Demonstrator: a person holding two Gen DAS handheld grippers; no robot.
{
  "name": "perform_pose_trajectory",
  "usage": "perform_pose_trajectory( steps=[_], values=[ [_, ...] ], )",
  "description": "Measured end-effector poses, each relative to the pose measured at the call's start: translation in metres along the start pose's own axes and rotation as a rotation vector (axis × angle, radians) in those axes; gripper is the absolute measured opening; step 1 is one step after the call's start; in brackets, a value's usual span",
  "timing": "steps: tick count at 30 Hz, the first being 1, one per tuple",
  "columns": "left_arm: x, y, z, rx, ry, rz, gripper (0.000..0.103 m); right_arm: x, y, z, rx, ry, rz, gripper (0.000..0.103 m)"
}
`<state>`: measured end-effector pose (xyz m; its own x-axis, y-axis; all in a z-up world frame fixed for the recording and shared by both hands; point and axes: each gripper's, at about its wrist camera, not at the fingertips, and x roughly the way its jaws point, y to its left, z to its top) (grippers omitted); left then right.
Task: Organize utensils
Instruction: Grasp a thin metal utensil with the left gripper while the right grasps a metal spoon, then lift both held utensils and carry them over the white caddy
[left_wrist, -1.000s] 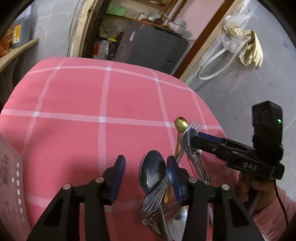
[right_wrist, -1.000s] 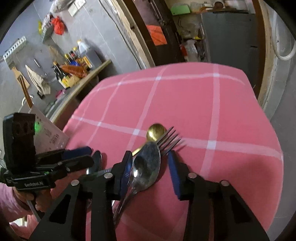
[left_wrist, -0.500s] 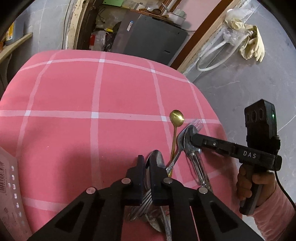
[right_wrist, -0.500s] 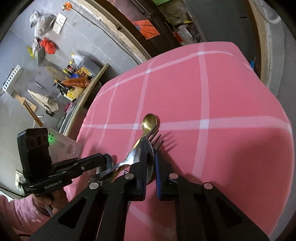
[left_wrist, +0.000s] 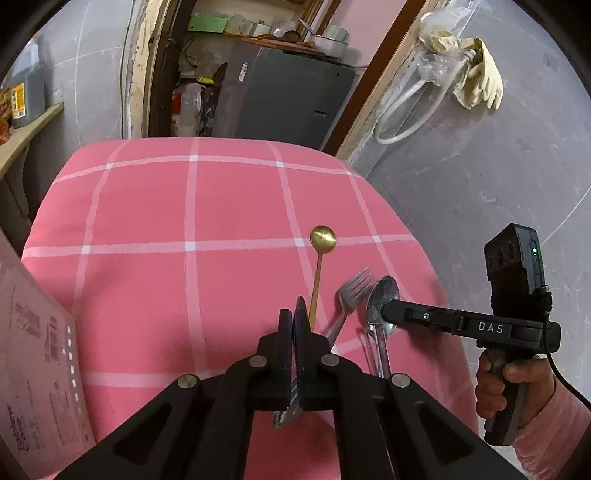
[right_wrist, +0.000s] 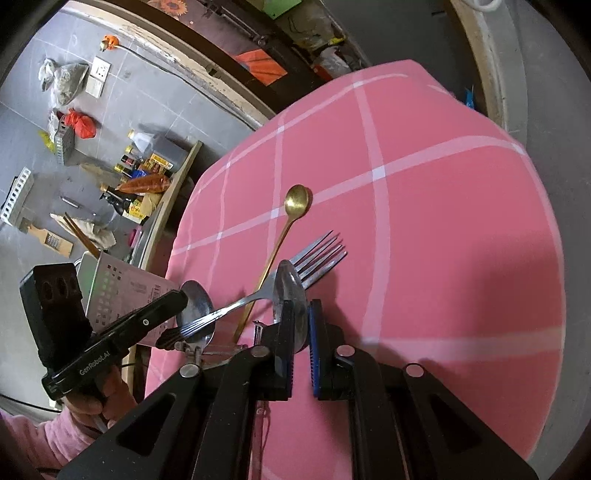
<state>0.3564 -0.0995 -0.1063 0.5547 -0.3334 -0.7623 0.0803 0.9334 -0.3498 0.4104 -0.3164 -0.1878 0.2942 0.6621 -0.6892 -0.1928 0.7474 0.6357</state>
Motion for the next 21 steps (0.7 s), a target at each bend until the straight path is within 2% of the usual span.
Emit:
perform_pose_trajectory(
  steps=[4, 7, 15, 18, 21],
  values=[
    [-0.016, 0.002, -0.004, -0.008, -0.029, -0.005, 0.002, -0.026, 0.019, -0.008, -0.056, -0.085, -0.058, 0.002],
    [-0.034, -0.001, -0.003, 0.008, -0.079, 0.013, 0.002, -0.058, 0.039, -0.012, -0.108, -0.191, -0.14, 0.002],
    [-0.106, -0.016, 0.01, 0.095, -0.307, 0.074, 0.002, -0.132, 0.114, -0.01, -0.271, -0.507, -0.323, 0.001],
    [-0.127, -0.018, 0.017, 0.106, -0.369, 0.072, 0.002, -0.15, 0.143, -0.006, -0.315, -0.603, -0.36, 0.001],
    [-0.152, -0.018, 0.025, 0.125, -0.437, 0.08, 0.002, -0.165, 0.176, 0.001, -0.343, -0.677, -0.358, 0.001]
  ],
)
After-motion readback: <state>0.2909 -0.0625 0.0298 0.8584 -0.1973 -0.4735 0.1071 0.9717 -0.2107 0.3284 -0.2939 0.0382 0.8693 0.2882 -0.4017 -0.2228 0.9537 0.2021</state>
